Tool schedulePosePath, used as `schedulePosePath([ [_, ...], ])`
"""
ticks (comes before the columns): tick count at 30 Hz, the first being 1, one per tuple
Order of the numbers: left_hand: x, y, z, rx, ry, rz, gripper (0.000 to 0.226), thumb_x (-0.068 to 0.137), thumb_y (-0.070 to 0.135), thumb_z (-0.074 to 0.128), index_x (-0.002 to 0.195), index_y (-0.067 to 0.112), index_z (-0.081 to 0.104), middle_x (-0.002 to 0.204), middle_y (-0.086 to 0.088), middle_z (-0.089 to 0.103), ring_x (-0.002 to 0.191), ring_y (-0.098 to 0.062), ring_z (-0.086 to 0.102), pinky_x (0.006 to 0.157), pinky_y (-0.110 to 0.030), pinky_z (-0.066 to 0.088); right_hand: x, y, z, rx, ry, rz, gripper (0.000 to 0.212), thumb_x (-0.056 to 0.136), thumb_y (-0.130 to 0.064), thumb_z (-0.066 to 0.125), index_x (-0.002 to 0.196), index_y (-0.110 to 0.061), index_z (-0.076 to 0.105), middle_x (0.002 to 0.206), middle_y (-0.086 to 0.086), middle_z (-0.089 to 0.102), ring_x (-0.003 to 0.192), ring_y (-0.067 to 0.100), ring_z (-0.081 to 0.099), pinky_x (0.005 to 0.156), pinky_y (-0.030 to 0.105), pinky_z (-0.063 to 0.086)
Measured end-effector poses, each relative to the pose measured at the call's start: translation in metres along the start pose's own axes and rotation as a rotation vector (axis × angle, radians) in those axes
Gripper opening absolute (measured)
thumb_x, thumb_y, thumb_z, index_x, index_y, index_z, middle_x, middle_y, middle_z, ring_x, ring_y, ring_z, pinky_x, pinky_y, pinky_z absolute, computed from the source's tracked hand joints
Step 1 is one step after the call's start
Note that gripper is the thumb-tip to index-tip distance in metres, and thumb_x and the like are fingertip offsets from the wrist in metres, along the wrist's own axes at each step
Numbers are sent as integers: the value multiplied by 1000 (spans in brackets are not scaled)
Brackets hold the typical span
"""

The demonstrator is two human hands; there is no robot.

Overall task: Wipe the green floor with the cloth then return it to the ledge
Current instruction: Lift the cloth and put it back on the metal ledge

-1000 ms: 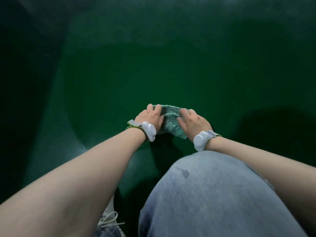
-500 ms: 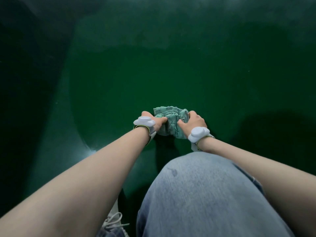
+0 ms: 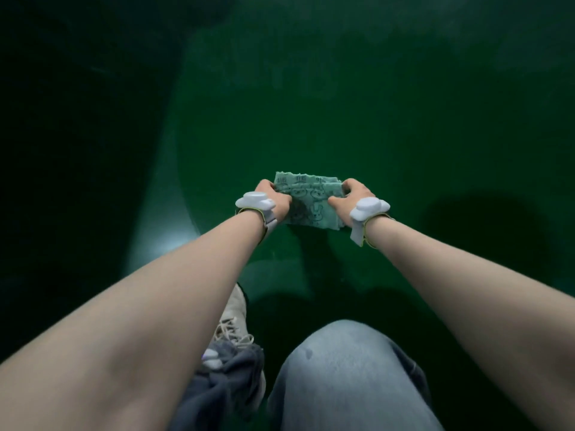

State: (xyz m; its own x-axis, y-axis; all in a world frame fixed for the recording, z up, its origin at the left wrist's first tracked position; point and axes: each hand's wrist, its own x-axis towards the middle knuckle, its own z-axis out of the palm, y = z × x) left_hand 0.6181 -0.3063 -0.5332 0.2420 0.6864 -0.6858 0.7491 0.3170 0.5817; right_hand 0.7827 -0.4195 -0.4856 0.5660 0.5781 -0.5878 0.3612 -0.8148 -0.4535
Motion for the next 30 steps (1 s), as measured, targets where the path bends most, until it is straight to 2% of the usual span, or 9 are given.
schedulePosePath([
  [3, -54, 18, -47, 5, 12, 81, 31, 87, 38, 61, 112, 23, 51, 89, -2, 67, 74, -20, 65, 61, -33, 51, -44, -45, -33, 33, -10, 9, 28, 91, -29, 62, 116, -16, 59, 106, 9, 69, 95, 32, 67, 87, 47, 56],
  [7, -134, 49, -112, -6, 72, 106, 35, 88, 52, 56, 113, 28, 53, 88, 3, 69, 73, -18, 67, 64, -34, 53, -112, -107, -86, 131, -62, 1, 23, 93, -26, 61, 114, -18, 57, 104, 8, 70, 94, 32, 69, 87, 49, 57],
  [11, -216, 84, -170, -65, 156, 85, 42, 81, 61, 57, 112, 33, 55, 89, 7, 69, 77, -18, 69, 76, -41, 59, -181, -169, -137, 118, -73, -39, 29, 93, -29, 61, 119, -18, 56, 101, 5, 68, 84, 26, 68, 78, 42, 57],
  [15, -295, 111, -229, -124, 225, 113, 25, 77, 58, 59, 96, 41, 56, 82, 11, 71, 73, -14, 71, 71, -43, 62, -241, -219, -173, 185, -119, -69, 23, 89, -31, 66, 109, -22, 57, 97, 6, 71, 86, 29, 72, 81, 50, 59],
  [18, -356, 123, -273, -129, 256, 102, 23, 83, 52, 60, 103, 42, 55, 83, 10, 71, 72, -14, 72, 68, -42, 62, -288, -256, -194, 210, -184, -72, 21, 87, -31, 72, 100, -25, 57, 96, 9, 73, 86, 34, 74, 77, 56, 60],
  [22, -404, 121, -321, -204, 325, 69, 17, 84, 44, 59, 100, 39, 55, 83, 12, 71, 72, -11, 70, 68, -36, 61, -329, -310, -202, 186, -226, -117, 26, 82, -30, 76, 98, -29, 56, 90, 4, 72, 77, 26, 75, 71, 51, 63],
  [26, -414, 107, -355, -291, 400, 23, 12, 89, 35, 62, 97, 38, 54, 85, 14, 69, 62, 2, 65, 55, -21, 51, -342, -358, -186, 236, -266, -135, 35, 74, -29, 77, 102, -30, 57, 87, -2, 73, 67, 17, 75, 64, 44, 64],
  [30, -397, 81, -406, -367, 491, -18, 17, 89, 36, 62, 104, 38, 54, 87, 13, 68, 70, -8, 68, 62, -31, 58, -341, -416, -138, 208, -262, -197, 32, 77, -29, 74, 104, -34, 57, 86, -5, 72, 69, 16, 74, 66, 41, 63],
])
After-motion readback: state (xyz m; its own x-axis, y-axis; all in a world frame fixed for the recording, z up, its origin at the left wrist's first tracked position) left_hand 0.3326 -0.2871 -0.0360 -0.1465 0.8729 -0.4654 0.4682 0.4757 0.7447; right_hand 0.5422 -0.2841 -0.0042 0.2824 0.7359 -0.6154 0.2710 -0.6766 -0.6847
